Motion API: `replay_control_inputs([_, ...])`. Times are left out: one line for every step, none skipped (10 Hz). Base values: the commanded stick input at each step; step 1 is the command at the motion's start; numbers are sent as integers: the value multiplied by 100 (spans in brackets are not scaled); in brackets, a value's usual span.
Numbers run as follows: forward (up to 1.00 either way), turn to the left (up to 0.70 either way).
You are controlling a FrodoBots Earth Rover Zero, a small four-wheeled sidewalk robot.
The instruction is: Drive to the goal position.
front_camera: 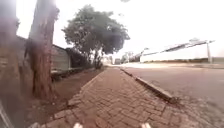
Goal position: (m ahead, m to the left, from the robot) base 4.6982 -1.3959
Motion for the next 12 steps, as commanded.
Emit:
replay_control_inputs([70,0])
replay_control_inputs([70,0])
replay_control_inputs([70,0])
replay_control_inputs([70,0])
replay_control_inputs([70,0])
replay_control_inputs([70,0])
replay_control_inputs([70,0])
replay_control_inputs([70,0])
replay_control_inputs([70,0])
replay_control_inputs([70,0])
replay_control_inputs([70,0])
replay_control_inputs([70,0])
